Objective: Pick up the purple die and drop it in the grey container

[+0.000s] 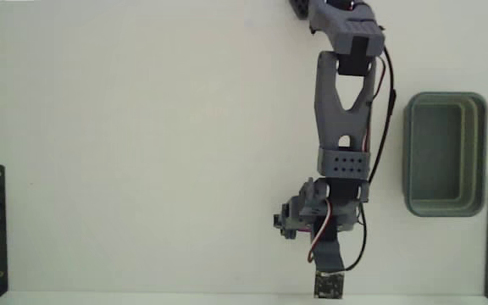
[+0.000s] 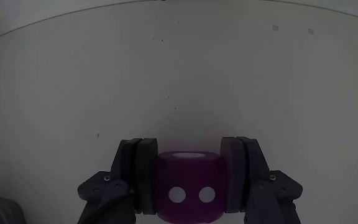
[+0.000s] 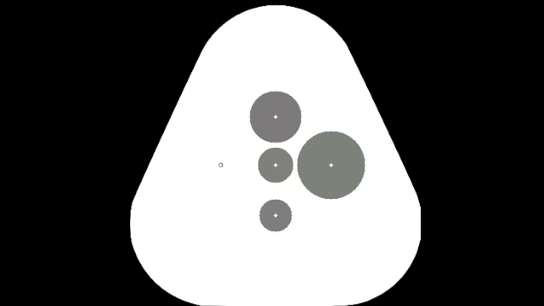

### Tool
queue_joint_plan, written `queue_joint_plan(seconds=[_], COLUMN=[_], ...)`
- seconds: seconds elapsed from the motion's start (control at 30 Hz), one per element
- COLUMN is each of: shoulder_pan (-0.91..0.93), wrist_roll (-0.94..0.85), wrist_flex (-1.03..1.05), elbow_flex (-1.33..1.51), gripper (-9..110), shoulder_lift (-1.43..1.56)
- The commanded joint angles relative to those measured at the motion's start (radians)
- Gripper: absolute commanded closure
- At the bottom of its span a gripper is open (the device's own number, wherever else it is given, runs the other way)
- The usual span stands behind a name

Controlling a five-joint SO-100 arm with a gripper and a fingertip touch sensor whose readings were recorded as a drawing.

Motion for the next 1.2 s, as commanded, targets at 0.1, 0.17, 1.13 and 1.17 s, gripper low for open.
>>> queue_joint_plan(seconds=[0.1,0.17,1.13,1.17], shoulder_pan=[0.014,0.014,0.014,0.014], wrist_roll=[0.003,0.003,0.003,0.003], wrist_flex=[-0.018,-0.018,0.168,0.193], elbow_flex=[0.003,0.003,-0.207,-0.238], gripper=[46,46,46,46], shoulder_lift=[0.048,0.048,0.024,0.018])
